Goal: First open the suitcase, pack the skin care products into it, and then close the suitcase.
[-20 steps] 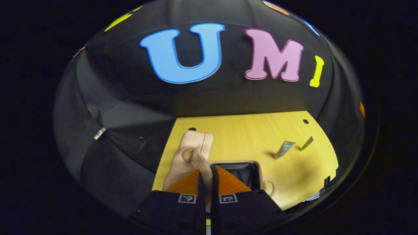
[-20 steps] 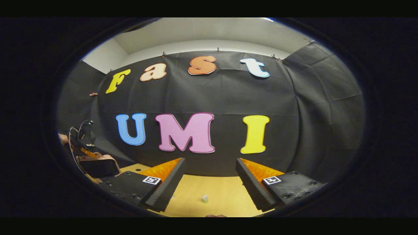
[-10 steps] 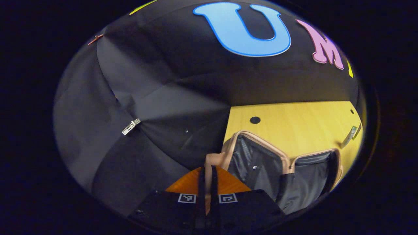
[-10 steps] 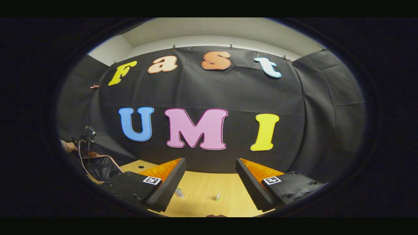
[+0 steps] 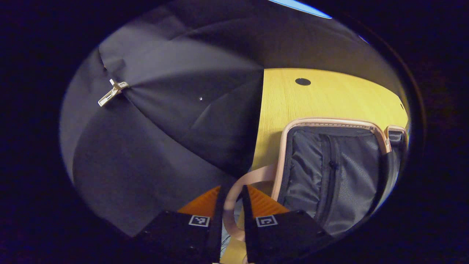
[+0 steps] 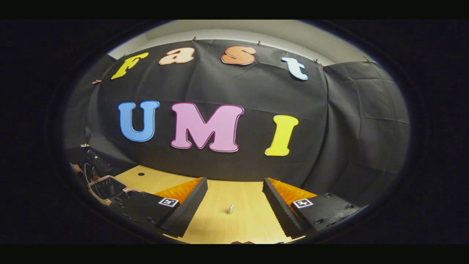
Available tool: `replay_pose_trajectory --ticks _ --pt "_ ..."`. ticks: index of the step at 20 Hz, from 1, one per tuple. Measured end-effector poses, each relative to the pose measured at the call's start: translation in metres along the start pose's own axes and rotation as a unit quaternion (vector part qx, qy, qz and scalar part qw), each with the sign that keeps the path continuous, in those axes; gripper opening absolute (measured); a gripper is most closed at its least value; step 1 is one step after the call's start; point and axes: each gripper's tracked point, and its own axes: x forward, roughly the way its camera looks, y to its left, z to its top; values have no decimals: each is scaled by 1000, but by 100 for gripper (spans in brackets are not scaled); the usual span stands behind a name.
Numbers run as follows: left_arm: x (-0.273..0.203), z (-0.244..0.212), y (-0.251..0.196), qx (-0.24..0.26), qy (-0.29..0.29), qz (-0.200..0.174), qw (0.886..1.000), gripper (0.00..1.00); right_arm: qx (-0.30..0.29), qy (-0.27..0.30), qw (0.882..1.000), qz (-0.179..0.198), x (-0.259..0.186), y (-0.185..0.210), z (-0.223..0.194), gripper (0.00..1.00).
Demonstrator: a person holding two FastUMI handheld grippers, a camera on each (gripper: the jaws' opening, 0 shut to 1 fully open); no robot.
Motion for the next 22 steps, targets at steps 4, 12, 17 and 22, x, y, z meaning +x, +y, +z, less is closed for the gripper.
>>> replay_pose_trajectory --ticks 4,12,17,22 --pt "-27 48 3 20 -79 -6 997 82 11 8 1000 -12 9 -3 -12 96" --pt "-226 165 -229 38 -301 -241 922 98 27 13 999 -11 45 -10 -38 96" --pt "-342 189 -363 44 -368 -320 872 98 39 10 999 8 75 -18 -48 96" --pt "-351 148 -490 100 -291 -379 873 98 40 27 998 45 96 -15 -79 96"
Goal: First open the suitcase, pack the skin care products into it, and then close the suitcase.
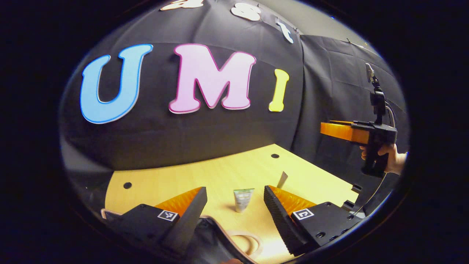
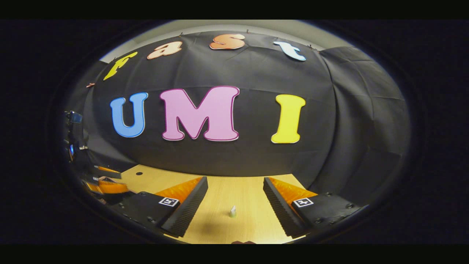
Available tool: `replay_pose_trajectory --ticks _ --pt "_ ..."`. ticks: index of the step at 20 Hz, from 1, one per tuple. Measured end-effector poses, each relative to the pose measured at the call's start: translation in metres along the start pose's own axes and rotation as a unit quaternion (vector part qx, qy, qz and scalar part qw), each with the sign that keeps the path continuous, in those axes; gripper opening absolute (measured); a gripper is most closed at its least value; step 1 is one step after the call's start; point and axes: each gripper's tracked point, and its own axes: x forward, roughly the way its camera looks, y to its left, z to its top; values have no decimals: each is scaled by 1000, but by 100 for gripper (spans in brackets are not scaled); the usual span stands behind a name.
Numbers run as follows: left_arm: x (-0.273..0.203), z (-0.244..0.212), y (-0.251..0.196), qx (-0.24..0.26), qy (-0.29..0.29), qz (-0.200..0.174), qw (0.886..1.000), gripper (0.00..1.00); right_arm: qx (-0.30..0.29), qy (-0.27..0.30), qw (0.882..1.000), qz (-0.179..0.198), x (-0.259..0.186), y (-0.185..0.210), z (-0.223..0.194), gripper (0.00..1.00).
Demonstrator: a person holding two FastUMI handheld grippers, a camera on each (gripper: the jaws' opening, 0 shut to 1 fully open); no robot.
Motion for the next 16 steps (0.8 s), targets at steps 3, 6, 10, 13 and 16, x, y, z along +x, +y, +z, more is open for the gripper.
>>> replay_pose_trajectory --ticks 3,6,10,13,16 --pt "53 -34 -25 -26 57 -11 998 98 -3 17 1000 22 13 -2 -20 99" --pt "101 -79 -21 -25 112 9 993 98 3 35 999 41 23 -7 -37 97" --pt "152 -116 -1 -30 157 42 986 97 -10 63 996 57 34 -19 -66 97" --pt "184 -135 7 -31 180 52 982 95 -23 85 994 71 43 -23 -88 96" --pt "200 -141 12 -22 194 65 979 81 -23 108 990 88 56 -22 -113 96"
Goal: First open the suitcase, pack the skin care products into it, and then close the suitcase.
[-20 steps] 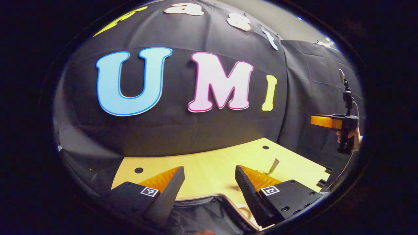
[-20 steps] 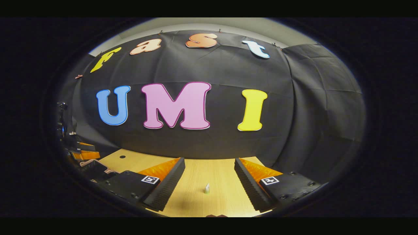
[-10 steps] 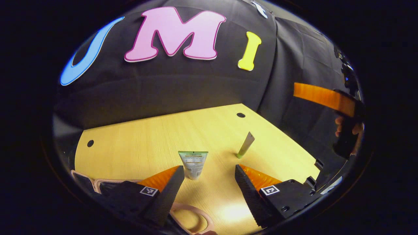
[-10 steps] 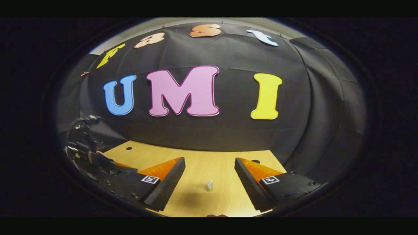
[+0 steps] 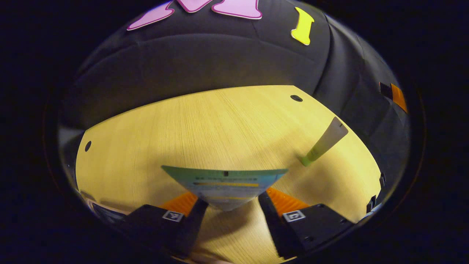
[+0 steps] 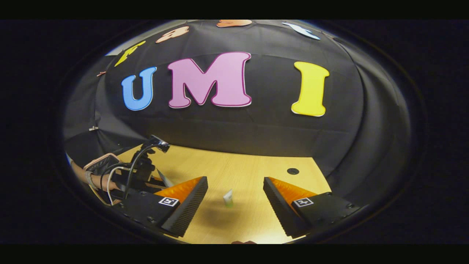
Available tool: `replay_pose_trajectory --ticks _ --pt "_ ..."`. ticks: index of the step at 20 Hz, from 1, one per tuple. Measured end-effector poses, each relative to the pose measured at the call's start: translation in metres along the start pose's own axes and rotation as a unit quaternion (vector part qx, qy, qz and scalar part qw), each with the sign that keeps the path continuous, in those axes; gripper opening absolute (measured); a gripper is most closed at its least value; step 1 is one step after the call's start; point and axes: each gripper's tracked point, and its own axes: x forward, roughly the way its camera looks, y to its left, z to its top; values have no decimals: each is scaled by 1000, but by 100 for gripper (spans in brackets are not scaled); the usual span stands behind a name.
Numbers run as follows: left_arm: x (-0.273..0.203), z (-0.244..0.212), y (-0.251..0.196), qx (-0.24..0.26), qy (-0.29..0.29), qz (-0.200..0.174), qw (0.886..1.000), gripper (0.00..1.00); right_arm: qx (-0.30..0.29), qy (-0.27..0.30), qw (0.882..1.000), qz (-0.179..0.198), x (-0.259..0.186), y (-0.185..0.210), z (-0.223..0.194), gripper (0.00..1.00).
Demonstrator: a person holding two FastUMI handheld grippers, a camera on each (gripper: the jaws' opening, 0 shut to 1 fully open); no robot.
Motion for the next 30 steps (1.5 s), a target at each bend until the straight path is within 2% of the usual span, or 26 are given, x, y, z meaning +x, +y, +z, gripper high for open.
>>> replay_pose_trajectory --ticks 2,4,6,7,9,10,13,14,16,17,18,20,22,24,27,28,30 --pt "10 2 -1 -2 -1 0 1000 55 7 20 1000 7 14 -1 -22 97" --pt "7 2 0 1 1 0 1000 51 14 46 999 11 29 -3 -47 97" --pt "10 2 0 1 2 2 1000 51 15 87 996 21 39 1 -82 93" --pt "11 1 0 -3 3 4 1000 51 20 103 994 26 46 3 -97 97" --pt "9 -1 2 -14 5 11 1000 51 28 129 991 33 62 7 -118 98" --pt "8 -1 2 -19 6 14 1000 54 29 134 990 33 73 8 -125 98" --pt "8 -1 -2 -31 9 9 999 54 36 153 987 28 102 12 -144 98" --pt "8 0 -4 -31 9 6 999 51 44 166 985 26 108 12 -154 89" --pt "-1 1 -4 -41 13 8 999 50 56 189 980 3 114 4 -166 54" --pt "-10 7 -9 -52 2 1 999 50 81 180 980 15 119 9 -160 36" --pt "-24 16 -13 -64 -9 -7 998 50 100 192 976 18 119 12 -165 26" --pt "-56 29 -21 -82 -24 -22 996 50 102 192 976 3 111 8 -163 24" --pt "-97 31 -16 -85 -29 -35 995 50 102 186 977 10 102 11 -148 37" --pt "-126 22 0 -64 -19 -37 997 50 90 173 980 23 86 18 -133 37" --pt "-182 -15 42 -25 34 -7 999 50 70 156 984 51 54 37 -110 36" --pt "-193 -31 58 -27 58 3 998 50 66 153 984 59 46 46 -103 30" --pt "-218 -69 85 -49 114 27 992 50 54 140 986 77 29 64 -89 30"
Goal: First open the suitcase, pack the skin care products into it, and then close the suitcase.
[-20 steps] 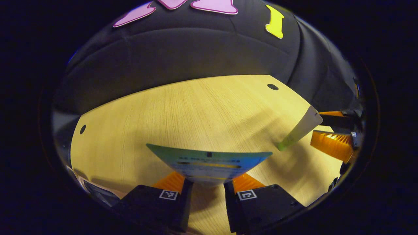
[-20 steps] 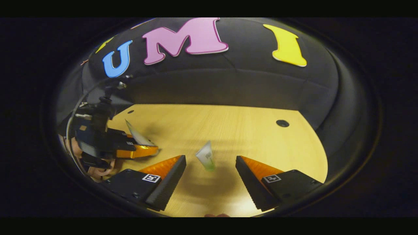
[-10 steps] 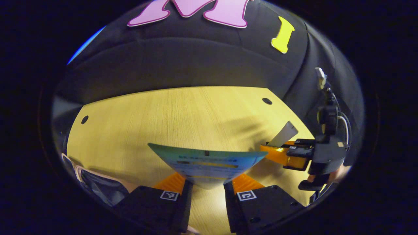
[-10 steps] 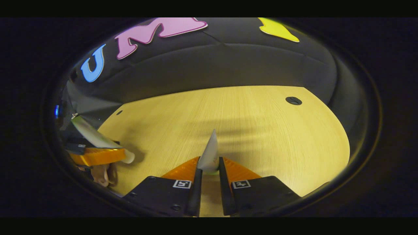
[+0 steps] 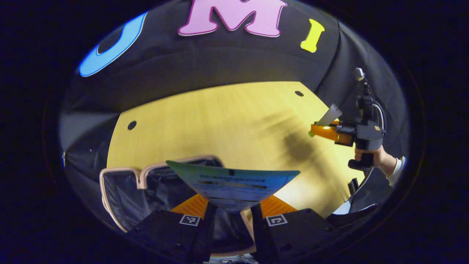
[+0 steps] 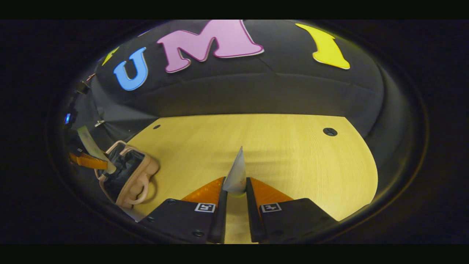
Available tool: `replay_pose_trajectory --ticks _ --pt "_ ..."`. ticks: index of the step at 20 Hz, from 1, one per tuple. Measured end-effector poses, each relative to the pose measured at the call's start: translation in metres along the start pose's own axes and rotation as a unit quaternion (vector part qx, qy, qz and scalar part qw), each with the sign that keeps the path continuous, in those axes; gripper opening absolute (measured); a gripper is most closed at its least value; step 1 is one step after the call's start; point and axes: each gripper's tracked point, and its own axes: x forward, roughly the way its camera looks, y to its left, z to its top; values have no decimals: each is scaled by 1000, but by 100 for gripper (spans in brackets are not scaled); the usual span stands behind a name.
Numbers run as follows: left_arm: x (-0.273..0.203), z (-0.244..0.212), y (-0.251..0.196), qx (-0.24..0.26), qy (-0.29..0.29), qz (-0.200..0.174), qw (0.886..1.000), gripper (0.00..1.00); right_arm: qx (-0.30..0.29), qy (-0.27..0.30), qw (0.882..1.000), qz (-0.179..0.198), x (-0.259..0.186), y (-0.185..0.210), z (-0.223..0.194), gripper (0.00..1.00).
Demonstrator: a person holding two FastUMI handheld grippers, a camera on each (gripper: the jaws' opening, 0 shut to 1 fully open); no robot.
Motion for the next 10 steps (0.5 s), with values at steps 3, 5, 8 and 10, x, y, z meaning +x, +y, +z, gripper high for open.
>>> replay_pose_trajectory --ticks 3,5,8,10 --pt "2 -62 38 -49 89 20 995 51 -7 -15 1000 24 -18 36 9 30" --pt "11 -108 59 -54 161 26 985 51 0 -16 999 39 -22 58 11 23" --pt "29 -157 83 -52 229 45 971 53 -18 -16 999 49 -37 85 10 30" --pt "40 -185 92 -86 258 47 961 50 -32 -12 998 52 -48 101 8 22"
